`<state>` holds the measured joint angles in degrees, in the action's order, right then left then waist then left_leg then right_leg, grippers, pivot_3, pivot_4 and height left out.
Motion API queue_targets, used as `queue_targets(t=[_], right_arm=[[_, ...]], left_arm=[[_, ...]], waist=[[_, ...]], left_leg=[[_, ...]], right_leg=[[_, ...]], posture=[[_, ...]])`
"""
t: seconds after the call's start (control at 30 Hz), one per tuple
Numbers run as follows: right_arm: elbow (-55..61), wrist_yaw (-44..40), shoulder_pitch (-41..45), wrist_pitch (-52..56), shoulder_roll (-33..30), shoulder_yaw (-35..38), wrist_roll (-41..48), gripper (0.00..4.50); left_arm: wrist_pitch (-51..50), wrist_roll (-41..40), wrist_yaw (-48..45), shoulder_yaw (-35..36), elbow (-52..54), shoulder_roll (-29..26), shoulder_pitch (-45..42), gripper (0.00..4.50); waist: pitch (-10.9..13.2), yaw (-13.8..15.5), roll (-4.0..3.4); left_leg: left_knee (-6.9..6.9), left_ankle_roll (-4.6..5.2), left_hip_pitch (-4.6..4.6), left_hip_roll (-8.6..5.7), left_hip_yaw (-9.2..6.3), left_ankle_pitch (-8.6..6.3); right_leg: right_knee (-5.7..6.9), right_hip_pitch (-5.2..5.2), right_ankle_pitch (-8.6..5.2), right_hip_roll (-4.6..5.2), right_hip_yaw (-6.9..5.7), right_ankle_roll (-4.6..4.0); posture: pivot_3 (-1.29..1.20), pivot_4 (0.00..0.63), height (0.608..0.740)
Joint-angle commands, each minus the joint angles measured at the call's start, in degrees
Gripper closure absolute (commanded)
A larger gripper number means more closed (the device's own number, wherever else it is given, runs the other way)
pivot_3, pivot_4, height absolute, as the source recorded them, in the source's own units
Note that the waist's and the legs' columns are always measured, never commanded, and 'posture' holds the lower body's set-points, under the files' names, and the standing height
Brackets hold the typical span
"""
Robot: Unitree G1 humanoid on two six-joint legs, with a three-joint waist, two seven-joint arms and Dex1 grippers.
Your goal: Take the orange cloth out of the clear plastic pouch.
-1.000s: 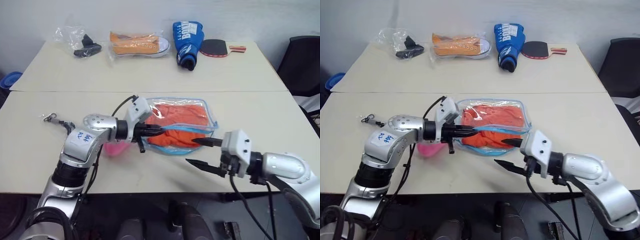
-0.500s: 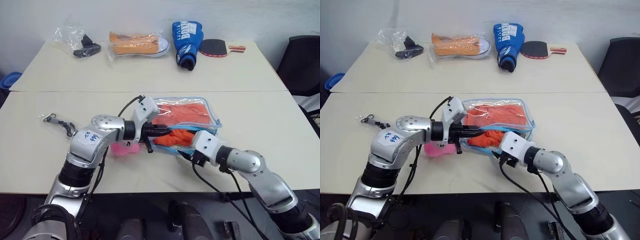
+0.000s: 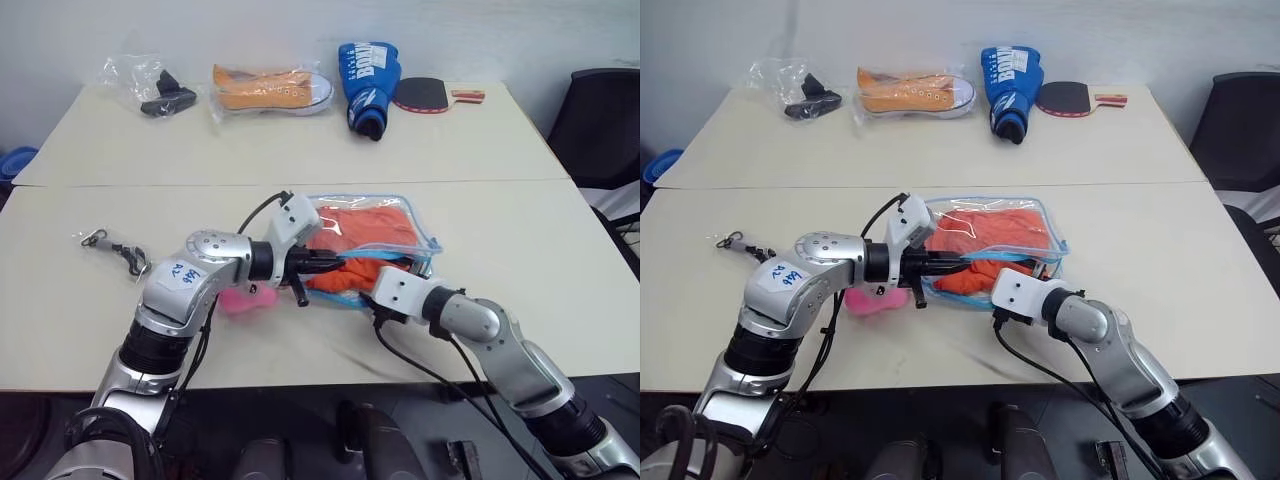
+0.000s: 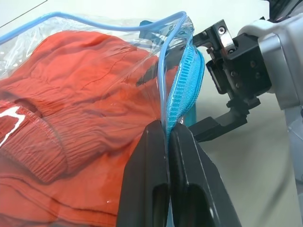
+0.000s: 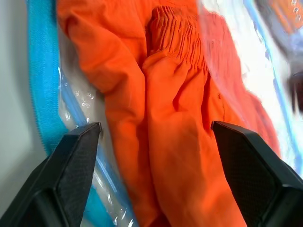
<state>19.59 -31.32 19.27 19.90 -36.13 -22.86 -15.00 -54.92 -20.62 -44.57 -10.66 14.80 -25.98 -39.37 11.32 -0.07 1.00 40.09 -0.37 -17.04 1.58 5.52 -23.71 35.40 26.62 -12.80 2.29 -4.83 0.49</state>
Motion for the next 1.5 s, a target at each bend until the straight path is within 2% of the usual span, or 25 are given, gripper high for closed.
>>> queue_targets(t=[0.03, 0.2, 0.33, 0.37, 0.43, 0.7, 1.03, 1.2, 1.5], right_arm=[[-4.0, 0.8, 1.1, -0.6, 0.9, -2.1, -5.1, 0.61], [-7.9, 2.3, 2.9, 1.2, 5.3, -0.8, -5.8, 0.61], [-9.4, 1.1, 2.9, -0.5, 4.5, -2.1, -8.1, 0.61], [-9.4, 0.6, 2.6, -0.9, 4.3, -2.5, -8.5, 1.02], [-9.1, -0.1, 1.9, -1.4, 4.2, -2.7, -8.8, 1.54], [-8.2, -1.3, 0.7, -2.3, 4.0, -3.1, -11.5, 4.42], [-4.1, -3.1, -1.3, -9.0, 0.7, -3.7, -16.9, 4.46], [3.8, -5.9, -3.7, -6.4, -0.6, 1.7, -16.1, 4.46], [21.9, -21.6, -7.4, 7.9, -6.1, 16.3, -1.1, 4.46]], left_arm=[[1.1, -1.1, 0.1, 0.1, 1.5, 0.5, -1.7, 4.50], [1.3, -1.0, 0.2, 0.1, 1.6, 0.6, -1.8, 4.50], [1.1, -1.1, 0.6, 0.3, 1.6, 0.8, -1.8, 4.50], [1.0, -1.2, 0.7, 0.4, 1.6, 0.9, -1.8, 4.50], [1.0, -1.3, 0.9, 0.6, 1.5, 1.0, -1.9, 4.50], [1.0, -1.3, 1.9, 1.0, 0.1, 1.6, -2.5, 4.50], [5.0, 3.8, 6.9, -2.1, -9.9, 6.6, -7.3, 4.50], [12.6, 10.1, 4.7, -8.7, -12.0, 3.5, -5.4, 4.50], [23.8, 20.2, 5.4, -14.9, -15.4, 0.3, -0.9, 4.50]], waist=[[0.0, 0.0, 0.00], [0.0, 0.0, 0.03], [0.0, 0.0, 0.03], [0.0, 0.0, 0.04], [0.0, 0.1, 0.04], [0.0, 0.1, 0.04], [0.0, 0.2, 0.06], [0.0, 0.1, 0.06], [0.0, 0.3, 0.06]], left_leg=[[0.00, -0.01, 0.01, 0.00, 0.00, 0.00], [0.00, -0.02, 0.02, 0.00, 0.00, 0.01], [0.01, -0.01, 0.02, 0.00, 0.00, 0.02], [0.01, -0.01, 0.02, -0.01, -0.02, 0.02], [0.01, 0.00, 0.01, -0.04, -0.02, 0.02], [0.01, 0.01, 0.01, -0.05, -0.04, 0.03], [0.01, 0.02, 0.00, -0.10, -0.08, 0.03], [-0.03, 0.00, 0.00, -0.07, -0.07, 0.03], [-0.02, 0.03, -0.04, -0.05, -0.11, 0.01]], right_leg=[[0.01, 0.00, 0.00, 0.00, 0.00, 0.00], [0.02, -0.01, 0.00, 0.02, 0.01, -0.01], [0.04, -0.01, 0.00, 0.04, 0.01, -0.01], [0.04, -0.01, 0.00, 0.05, 0.00, -0.01], [0.03, -0.02, 0.00, 0.07, 0.01, 0.00], [0.03, -0.02, 0.00, 0.09, 0.00, 0.00], [0.01, -0.04, -0.01, 0.11, -0.02, 0.02], [0.01, -0.01, -0.01, 0.09, -0.02, 0.02], [-0.06, -0.01, -0.01, 0.06, -0.08, 0.03]], posture=[[0.00, 0.150, 0.740], [0.00, 0.150, 0.740], [0.00, 0.150, 0.740], [0.00, 0.150, 0.740], [0.00, 0.150, 0.740], [0.00, 0.150, 0.740], [0.00, 0.150, 0.740], [0.00, 0.150, 0.740], [0.00, 0.150, 0.740]])
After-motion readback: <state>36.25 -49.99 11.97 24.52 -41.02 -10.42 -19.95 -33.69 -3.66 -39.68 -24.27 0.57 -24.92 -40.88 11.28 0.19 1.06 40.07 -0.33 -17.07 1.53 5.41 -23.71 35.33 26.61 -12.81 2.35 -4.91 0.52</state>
